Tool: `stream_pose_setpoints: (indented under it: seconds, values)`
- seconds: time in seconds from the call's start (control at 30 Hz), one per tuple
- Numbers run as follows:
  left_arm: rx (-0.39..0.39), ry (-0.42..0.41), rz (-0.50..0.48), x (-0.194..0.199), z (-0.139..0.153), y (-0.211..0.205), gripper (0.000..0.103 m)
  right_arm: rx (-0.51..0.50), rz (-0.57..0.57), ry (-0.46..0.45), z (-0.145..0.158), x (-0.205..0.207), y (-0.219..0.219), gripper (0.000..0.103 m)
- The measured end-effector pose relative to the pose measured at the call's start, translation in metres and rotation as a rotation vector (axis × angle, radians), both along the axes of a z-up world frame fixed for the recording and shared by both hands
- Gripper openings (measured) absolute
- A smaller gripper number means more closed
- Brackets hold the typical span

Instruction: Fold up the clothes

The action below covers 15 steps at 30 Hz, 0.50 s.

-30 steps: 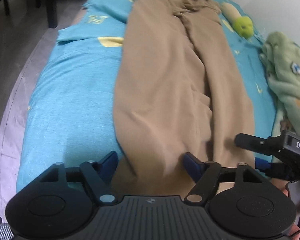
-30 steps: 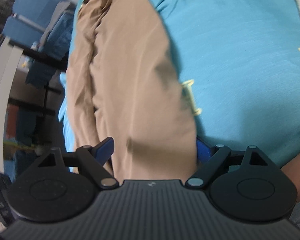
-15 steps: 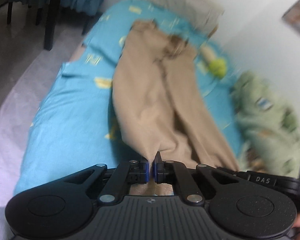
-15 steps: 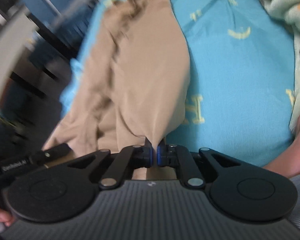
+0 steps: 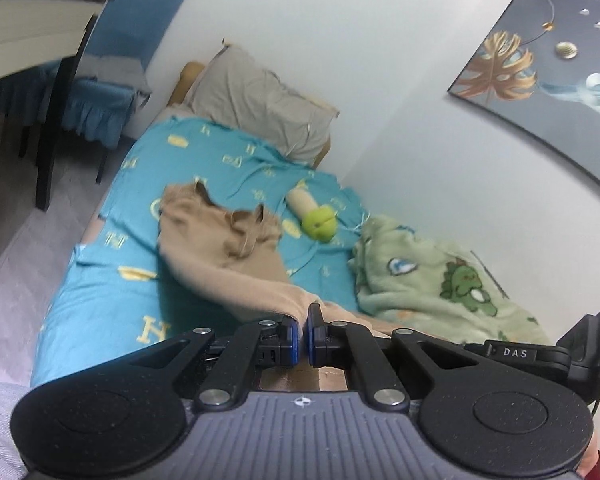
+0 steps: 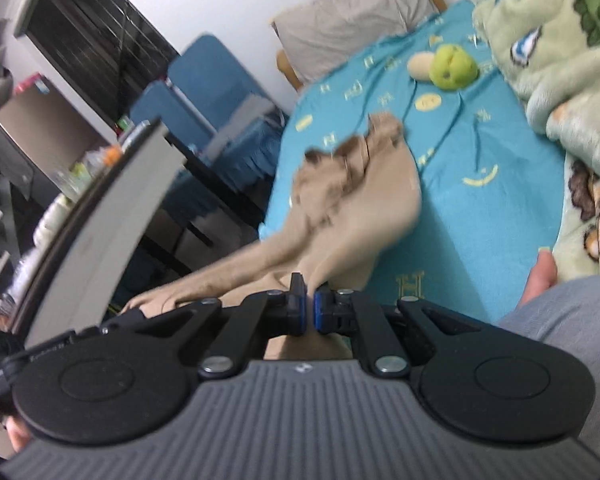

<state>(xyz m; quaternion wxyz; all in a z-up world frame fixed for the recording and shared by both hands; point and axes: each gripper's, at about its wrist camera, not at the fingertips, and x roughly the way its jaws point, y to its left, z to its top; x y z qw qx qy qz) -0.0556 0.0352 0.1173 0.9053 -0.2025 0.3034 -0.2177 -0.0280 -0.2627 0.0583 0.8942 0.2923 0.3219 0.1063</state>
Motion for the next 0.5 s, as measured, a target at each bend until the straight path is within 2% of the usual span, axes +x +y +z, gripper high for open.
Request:
stream_pose_setpoints:
  seconds: [0.1,0.23,0.4,0.5]
  values:
    - [0.04,-0.014,0.012,0.024,-0.001,-0.008,0.005,-0.033,-0.006,-0.015,0.006,0.024,0.0,0.007]
    - [0.091,-0.004,0.045,0.083,-0.02,-0.018,0.005,-0.066,-0.011,-0.004,0.003,0.073,-0.002,0.007]
    - [0.15,0.022,0.088,0.162,-0.056,-0.025,0.005,-0.126,-0.009,0.036,-0.021,0.147,-0.002,0.008]
    - [0.215,0.029,0.103,0.204,-0.082,-0.034,0.005,-0.179,-0.002,0.065,-0.041,0.187,0.0,0.008]
